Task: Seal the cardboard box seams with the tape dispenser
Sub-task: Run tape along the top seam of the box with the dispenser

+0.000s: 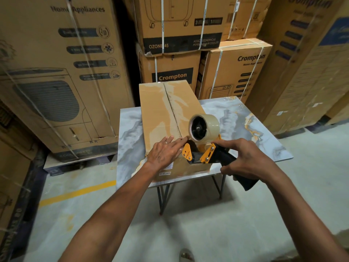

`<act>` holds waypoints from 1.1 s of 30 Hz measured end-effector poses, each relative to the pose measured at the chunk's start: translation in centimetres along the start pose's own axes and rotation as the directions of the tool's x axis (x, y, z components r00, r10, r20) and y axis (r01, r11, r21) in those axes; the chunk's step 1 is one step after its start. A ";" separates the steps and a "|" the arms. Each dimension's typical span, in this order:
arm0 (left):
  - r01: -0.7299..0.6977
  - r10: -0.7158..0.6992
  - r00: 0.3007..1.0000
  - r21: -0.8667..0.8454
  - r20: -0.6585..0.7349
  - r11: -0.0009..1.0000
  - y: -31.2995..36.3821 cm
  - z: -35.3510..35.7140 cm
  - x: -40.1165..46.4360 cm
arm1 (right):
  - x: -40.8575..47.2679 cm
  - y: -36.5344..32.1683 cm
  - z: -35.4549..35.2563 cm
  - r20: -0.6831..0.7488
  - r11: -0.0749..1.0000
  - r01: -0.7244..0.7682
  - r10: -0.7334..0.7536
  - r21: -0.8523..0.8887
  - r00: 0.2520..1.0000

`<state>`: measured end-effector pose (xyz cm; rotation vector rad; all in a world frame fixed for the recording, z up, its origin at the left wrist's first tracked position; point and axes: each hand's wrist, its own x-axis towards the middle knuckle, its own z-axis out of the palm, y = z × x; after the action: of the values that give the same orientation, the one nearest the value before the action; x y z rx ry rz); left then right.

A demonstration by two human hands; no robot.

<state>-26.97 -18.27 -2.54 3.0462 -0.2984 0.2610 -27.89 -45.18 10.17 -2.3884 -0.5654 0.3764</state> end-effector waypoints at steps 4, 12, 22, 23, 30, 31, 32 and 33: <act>-0.047 0.061 0.991 0.110 -0.120 0.993 0.0 -0.4 -0.2 | -0.8 1.3 -0.3 -0.033 0.998 -0.022 0.024 0.053 0.999; -0.118 0.131 0.989 0.165 -0.065 0.979 -0.9 1.6 0.1 | -2.6 4.7 0.0 -0.107 0.955 -0.095 0.129 0.280 0.986; -0.216 0.248 0.963 0.253 -0.102 0.943 -1.4 2.4 0.4 | -3.4 8.1 2.0 -0.121 0.694 -0.039 0.180 0.719 0.976; -0.220 0.253 0.962 0.252 -0.103 0.942 -1.4 2.6 0.4 | -3.2 8.5 2.1 -0.119 0.662 -0.035 0.186 0.748 0.975; -0.250 0.286 0.951 0.251 -0.117 0.935 -1.8 3.7 -0.2 | 0.7 10.9 2.5 -0.168 0.386 0.055 0.266 0.921 0.949; -0.255 0.293 0.948 0.254 -0.124 0.933 -1.8 3.7 -0.3 | 1.6 11.3 2.3 -0.170 0.344 0.066 0.283 0.937 0.944; -0.261 0.301 0.945 0.258 -0.128 0.930 -1.9 3.8 -0.5 | 2.5 11.8 2.2 -0.171 0.315 0.070 0.309 0.947 0.936; -0.264 0.304 0.945 0.261 -0.123 0.928 -1.9 3.9 -0.6 | 3.4 12.3 2.0 -0.168 0.294 0.066 0.337 0.954 0.926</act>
<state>-26.54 -16.66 -6.57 3.1811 -0.7531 0.6008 -22.07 -51.11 0.24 -1.2131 0.1048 0.2376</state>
